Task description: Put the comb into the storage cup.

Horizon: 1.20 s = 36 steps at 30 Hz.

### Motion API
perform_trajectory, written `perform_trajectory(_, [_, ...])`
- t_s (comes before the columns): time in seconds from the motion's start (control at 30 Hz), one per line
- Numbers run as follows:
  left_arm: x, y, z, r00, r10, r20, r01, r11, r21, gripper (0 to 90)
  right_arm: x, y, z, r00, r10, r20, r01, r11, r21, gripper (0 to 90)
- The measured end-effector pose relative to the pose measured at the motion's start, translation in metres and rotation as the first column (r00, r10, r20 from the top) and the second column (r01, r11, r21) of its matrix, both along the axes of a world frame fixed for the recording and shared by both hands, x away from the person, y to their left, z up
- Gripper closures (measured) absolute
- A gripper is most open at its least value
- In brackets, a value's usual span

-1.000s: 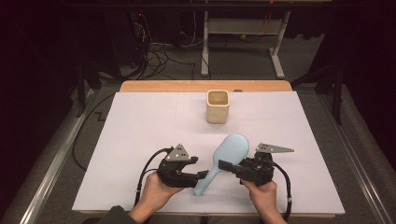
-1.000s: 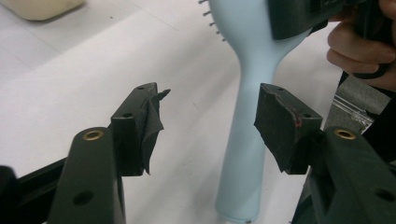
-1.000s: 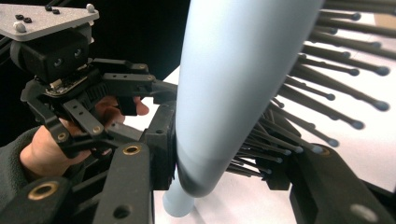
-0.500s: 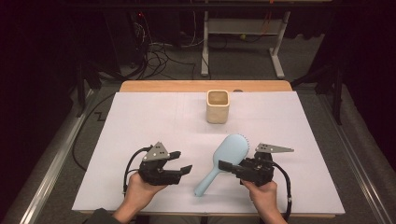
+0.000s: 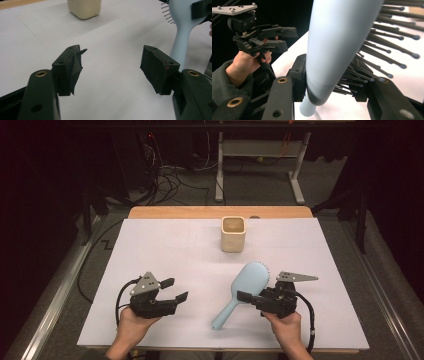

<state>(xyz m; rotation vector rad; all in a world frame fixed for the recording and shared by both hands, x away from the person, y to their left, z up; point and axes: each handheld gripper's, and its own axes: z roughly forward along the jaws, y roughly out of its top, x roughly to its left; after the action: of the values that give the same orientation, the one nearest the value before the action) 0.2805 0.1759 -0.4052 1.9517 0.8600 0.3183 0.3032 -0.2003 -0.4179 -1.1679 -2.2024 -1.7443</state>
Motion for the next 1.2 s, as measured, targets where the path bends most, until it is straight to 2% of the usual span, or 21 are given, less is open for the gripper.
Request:
perform_trajectory(0.07, [-0.001, 0.009, -0.001, 0.9997, 0.023, 0.003, -0.023, 0.9997, -0.012, 34.0, 0.001, -0.002, 0.001, 1.0000, -0.006, 0.001, 0.006, 1.000, -0.005, 56.5])
perform_trajectory(0.4, [-0.002, 0.028, -0.005, 0.9966, 0.076, 0.032, -0.075, 0.9967, -0.033, 33.8, 0.003, -0.009, 0.007, 0.9998, -0.020, 0.005, 0.020, 1.000, -0.023, 56.4])
perform_trajectory(0.53, [-0.004, 0.035, -0.008, 0.9950, 0.094, 0.032, -0.093, 0.9949, -0.039, 33.8, 0.004, -0.013, 0.009, 0.9995, -0.031, 0.007, 0.031, 0.999, -0.029, 56.2])
perform_trajectory(0.6, [-0.005, 0.042, -0.012, 0.9918, 0.123, 0.035, -0.121, 0.9912, -0.054, 33.8, 0.005, -0.016, 0.010, 0.9991, -0.041, 0.007, 0.042, 0.998, -0.037, 56.1])
perform_trajectory(0.73, [-0.008, 0.051, -0.018, 0.9895, 0.141, 0.029, -0.139, 0.9879, -0.069, 33.9, 0.006, -0.019, 0.012, 0.9986, -0.052, 0.004, 0.052, 0.998, -0.040, 56.1])
perform_trajectory(0.97, [-0.012, 0.061, -0.023, 0.9866, 0.160, 0.031, -0.157, 0.9849, -0.072, 33.9, 0.006, -0.022, 0.014, 0.9981, -0.062, 0.002, 0.062, 0.997, -0.050, 56.0])
perform_trajectory(1.1, [-0.014, 0.067, -0.027, 0.9838, 0.176, 0.033, -0.173, 0.9822, -0.073, 33.9, 0.006, -0.025, 0.015, 0.9976, -0.069, 0.000, 0.069, 0.996, -0.051, 55.9])
perform_trajectory(1.13, [-0.016, 0.071, -0.029, 0.9805, 0.192, 0.042, -0.188, 0.9792, -0.076, 33.9, 0.006, -0.027, 0.016, 0.9972, -0.074, 0.001, 0.074, 0.996, -0.057, 55.9])
perform_trajectory(1.17, [-0.016, 0.071, -0.029, 0.9805, 0.192, 0.042, -0.188, 0.9792, -0.076, 33.9, 0.006, -0.027, 0.016, 0.9972, -0.074, 0.001, 0.074, 0.996, -0.057, 55.9])
perform_trajectory(1.2, [-0.019, 0.074, -0.032, 0.9764, 0.209, 0.054, -0.205, 0.9757, -0.078, 33.9, 0.005, -0.028, 0.017, 0.9970, -0.077, 0.001, 0.077, 0.995, -0.063, 55.8])
